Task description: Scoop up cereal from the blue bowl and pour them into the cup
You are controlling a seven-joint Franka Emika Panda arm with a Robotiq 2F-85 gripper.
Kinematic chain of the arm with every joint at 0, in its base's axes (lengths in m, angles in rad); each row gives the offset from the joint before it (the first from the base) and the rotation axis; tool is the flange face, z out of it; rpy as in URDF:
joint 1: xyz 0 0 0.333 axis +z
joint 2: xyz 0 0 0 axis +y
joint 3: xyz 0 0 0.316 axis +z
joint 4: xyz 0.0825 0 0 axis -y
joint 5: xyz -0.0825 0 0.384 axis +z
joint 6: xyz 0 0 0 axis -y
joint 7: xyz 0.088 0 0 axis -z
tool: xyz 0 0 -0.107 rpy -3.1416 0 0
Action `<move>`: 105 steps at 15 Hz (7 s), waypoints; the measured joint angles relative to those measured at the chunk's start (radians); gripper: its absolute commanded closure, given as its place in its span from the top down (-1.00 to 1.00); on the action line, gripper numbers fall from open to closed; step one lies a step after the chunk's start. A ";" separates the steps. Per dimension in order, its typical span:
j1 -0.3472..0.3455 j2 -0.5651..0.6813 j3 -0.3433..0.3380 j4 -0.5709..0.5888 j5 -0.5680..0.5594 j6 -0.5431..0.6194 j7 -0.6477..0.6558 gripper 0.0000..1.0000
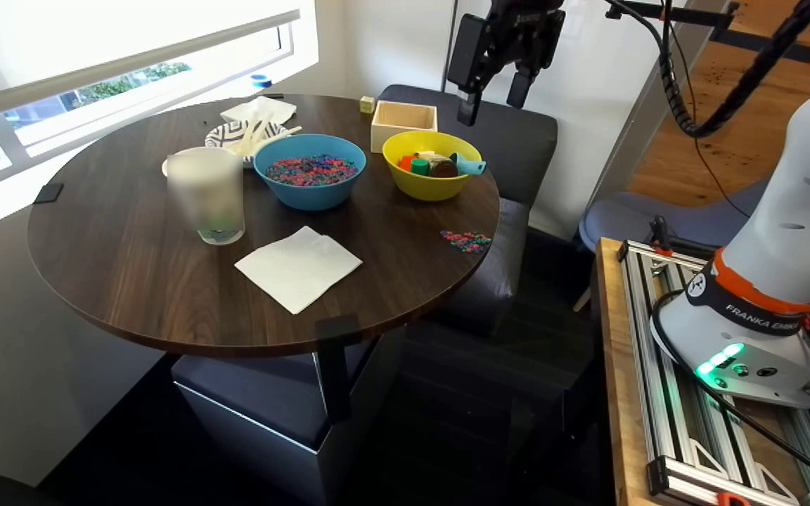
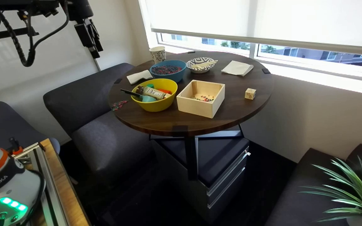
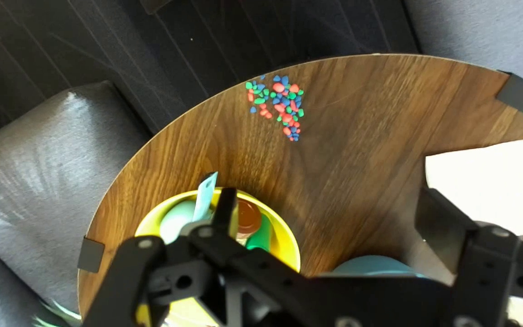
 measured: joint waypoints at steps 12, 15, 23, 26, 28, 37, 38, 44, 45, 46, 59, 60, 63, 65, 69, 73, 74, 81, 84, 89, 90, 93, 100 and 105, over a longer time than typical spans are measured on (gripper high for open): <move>-0.102 -0.046 0.030 -0.114 -0.087 0.144 0.347 1.00; -0.127 -0.067 0.043 -0.163 -0.130 0.153 0.460 1.00; -0.126 -0.066 0.042 -0.168 -0.134 0.172 0.475 1.00; -0.127 -0.063 0.046 -0.202 -0.139 0.266 0.518 1.00; -0.128 -0.063 0.046 -0.242 -0.143 0.354 0.539 1.00; -0.173 -0.038 0.061 -0.303 -0.163 0.452 0.628 1.00; -0.181 -0.030 0.064 -0.303 -0.174 0.456 0.635 1.00; -0.196 0.004 0.066 -0.303 -0.219 0.456 0.637 1.00; -0.196 0.004 0.065 -0.302 -0.219 0.456 0.637 1.00; -0.194 0.004 0.062 -0.302 -0.219 0.455 0.635 1.00; -0.182 0.122 -0.003 -0.301 -0.207 0.610 0.613 0.64; -0.182 0.128 -0.005 -0.301 -0.207 0.615 0.612 0.50; -0.182 0.138 -0.008 -0.299 -0.206 0.624 0.610 -0.14; -0.180 0.140 -0.011 -0.297 -0.204 0.626 0.608 -0.48; -0.179 0.140 -0.015 -0.293 -0.197 0.626 0.602 -0.99; -0.173 0.140 -0.021 -0.289 -0.177 0.626 0.581 -0.96; -0.166 0.139 -0.028 -0.289 -0.160 0.626 0.564 -0.96; -0.104 0.128 -0.083 -0.289 -0.013 0.615 0.368 0.08; -0.090 0.134 -0.086 -0.291 0.026 0.612 0.314 -0.02; -0.089 0.135 -0.086 -0.292 0.048 0.612 0.286 -0.83; -0.089 0.135 -0.086 -0.292 0.048 0.612 0.286 -0.96; -0.091 0.135 -0.086 -0.291 0.050 0.612 0.286 -1.00; -0.127 0.057 -0.066 -0.274 -0.075 0.474 0.254 -0.96; -0.076 -0.067 -0.103 -0.246 -0.031 0.368 -0.045 -0.96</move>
